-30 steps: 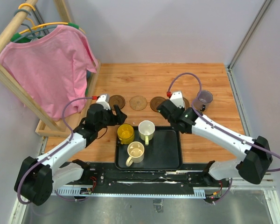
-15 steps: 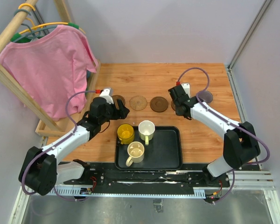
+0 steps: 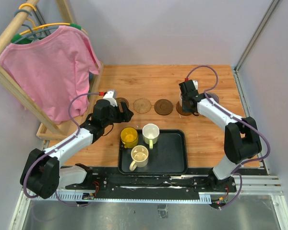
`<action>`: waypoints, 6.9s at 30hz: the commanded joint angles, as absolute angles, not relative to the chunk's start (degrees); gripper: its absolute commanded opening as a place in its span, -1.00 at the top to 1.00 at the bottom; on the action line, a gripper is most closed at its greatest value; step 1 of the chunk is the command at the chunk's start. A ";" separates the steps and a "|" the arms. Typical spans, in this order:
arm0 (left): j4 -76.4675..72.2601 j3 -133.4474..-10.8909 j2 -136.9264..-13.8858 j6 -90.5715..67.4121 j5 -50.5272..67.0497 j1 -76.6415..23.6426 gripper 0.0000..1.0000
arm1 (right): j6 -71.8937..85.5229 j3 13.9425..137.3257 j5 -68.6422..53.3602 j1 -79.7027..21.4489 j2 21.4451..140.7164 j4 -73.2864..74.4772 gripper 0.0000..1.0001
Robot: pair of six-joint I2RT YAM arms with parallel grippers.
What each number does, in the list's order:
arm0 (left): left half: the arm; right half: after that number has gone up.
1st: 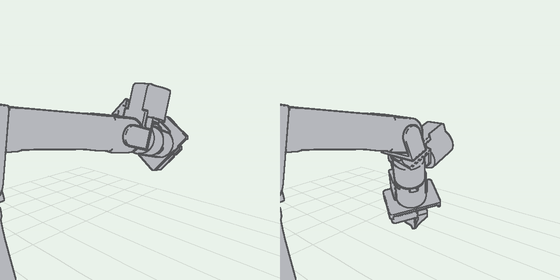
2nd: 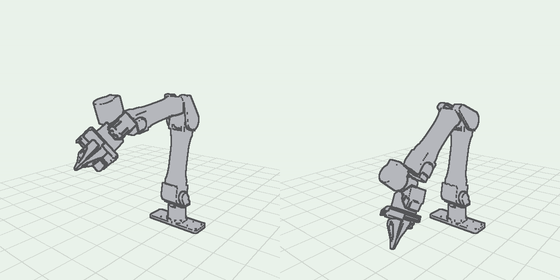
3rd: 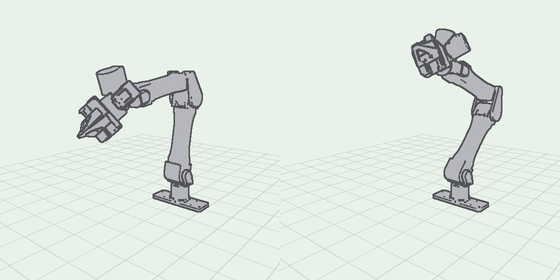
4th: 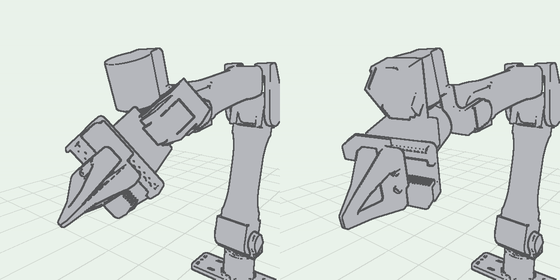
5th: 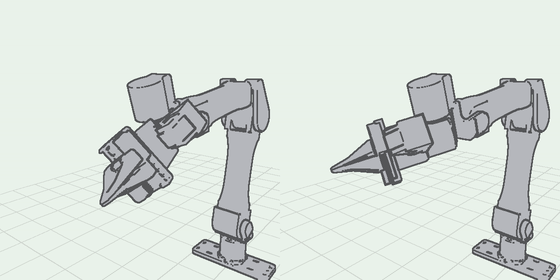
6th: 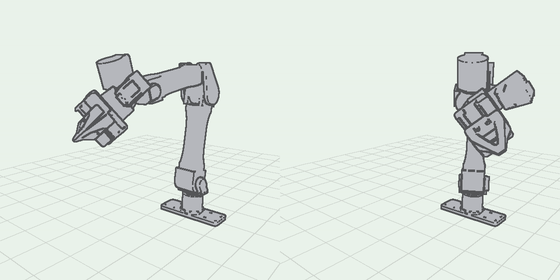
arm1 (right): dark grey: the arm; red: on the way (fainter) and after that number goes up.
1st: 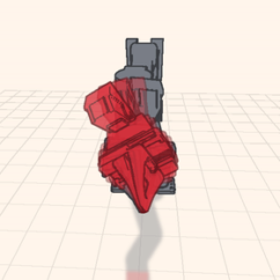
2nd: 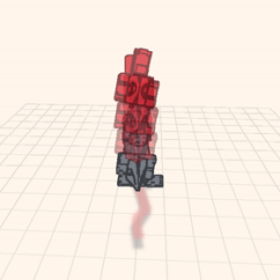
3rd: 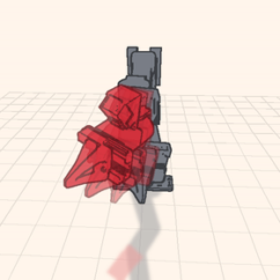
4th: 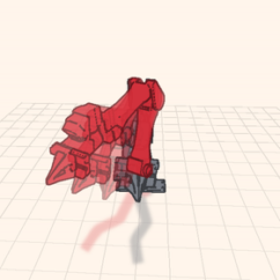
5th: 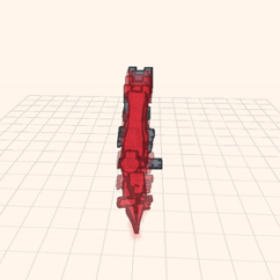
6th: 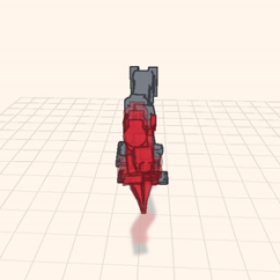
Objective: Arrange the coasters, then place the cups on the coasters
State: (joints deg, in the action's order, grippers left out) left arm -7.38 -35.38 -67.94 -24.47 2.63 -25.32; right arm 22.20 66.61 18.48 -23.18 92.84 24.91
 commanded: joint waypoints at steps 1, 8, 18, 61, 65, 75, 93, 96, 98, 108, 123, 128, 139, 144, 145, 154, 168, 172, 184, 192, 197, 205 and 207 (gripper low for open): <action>-8.97 -36.72 -68.46 -24.67 2.23 -25.27 -0.58 | 20.65 69.69 17.06 -21.49 94.46 21.54 0.99; -10.11 -36.13 -69.28 -25.50 2.31 -25.23 -0.58 | 20.03 70.58 16.43 -20.76 96.81 21.37 0.99; -10.26 -36.46 -70.37 -25.26 2.56 -25.22 -0.58 | 21.06 69.45 15.73 -20.35 97.07 21.36 0.99; -10.89 -36.05 -71.35 -25.78 4.13 -25.22 -0.58 | 23.82 64.37 16.60 -19.08 97.07 20.49 0.90; -10.89 -35.99 -71.28 -25.84 4.24 -25.22 -0.58 | 23.84 64.08 16.59 -19.03 96.51 20.49 0.90; -11.24 -35.66 -71.10 -26.21 4.32 -25.24 -0.58 | 23.80 63.27 16.11 -19.01 95.72 21.03 0.80; -11.37 -35.40 -70.85 -26.37 4.51 -25.22 -0.58 | 23.17 63.76 12.81 -19.00 96.89 21.01 0.42; -11.39 -35.33 -70.85 -26.37 4.53 -25.22 -0.58 | 23.03 64.03 12.45 -19.05 97.10 21.04 0.41; -11.34 -35.33 -70.77 -26.43 4.51 -25.25 -0.58 | 22.88 64.23 12.31 -19.12 97.20 21.12 0.42; -11.43 -35.38 -70.67 -26.46 4.49 -25.23 -0.58 | 21.80 64.61 12.08 -19.12 98.14 21.20 0.43; -11.44 -34.98 -70.58 -26.89 4.06 -25.24 -0.58 | 21.22 64.68 10.21 -19.09 99.35 20.95 0.49; -11.51 -34.99 -70.58 -26.89 4.09 -25.22 -0.58 | 21.53 64.39 10.65 -19.20 98.87 21.42 0.39; -11.42 -34.61 -70.08 -26.89 4.14 -25.22 -0.57 | 22.51 61.82 15.48 -21.77 92.32 25.01 -0.12; -11.40 -34.30 -69.08 -26.89 4.13 -25.23 -0.58 | 22.97 60.86 19.52 -25.97 85.05 28.01 -0.15; -11.42 -34.27 -68.89 -26.83 4.05 -25.23 -0.58 | 23.21 60.41 20.01 -26.99 83.30 28.55 -0.18; -11.60 -33.88 -68.59 -26.30 5.00 -25.23 -0.58 | 26.98 52.97 15.34 -39.00 67.64 27.88 -0.98; -13.62 -32.19 -69.10 -27.43 9.22 -25.27 -0.58 | 25.84 53.45 15.00 -56.70 69.63 22.95 -0.97; -13.83 -32.06 -69.23 -27.19 9.47 -25.26 -0.58 | 26.43 54.09 14.26 -58.15 71.21 22.05 -0.97; -15.07 -32.43 -71.48 -26.98 11.31 -25.43 -0.57 | 29.48 52.68 11.69 -60.15 74.48 19.04 -0.97; -16.05 -32.26 -72.32 -26.98 12.28 -25.56 -0.57 | 30.98 51.57 13.03 -60.55 77.74 19.69 -0.97; -16.64 -32.31 -72.89 -26.99 12.72 -25.75 -0.56 | 31.59 51.35 14.72 -60.56 80.92 20.53 -0.97; -17.08 -32.09 -73.57 -26.98 12.99 -25.93 -0.56 | 32.02 52.79 16.43 -60.99 84.50 21.23 -0.97; -17.14 -31.97 -73.58 -26.98 12.98 -25.93 -0.57 | 32.45 53.06 16.87 -61.08 84.95 21.63 -0.99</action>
State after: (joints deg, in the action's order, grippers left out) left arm -15.00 -32.29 -73.36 -27.27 12.12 -25.34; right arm 30.96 51.99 13.87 -60.03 83.99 19.66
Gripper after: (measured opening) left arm 0.784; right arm 0.986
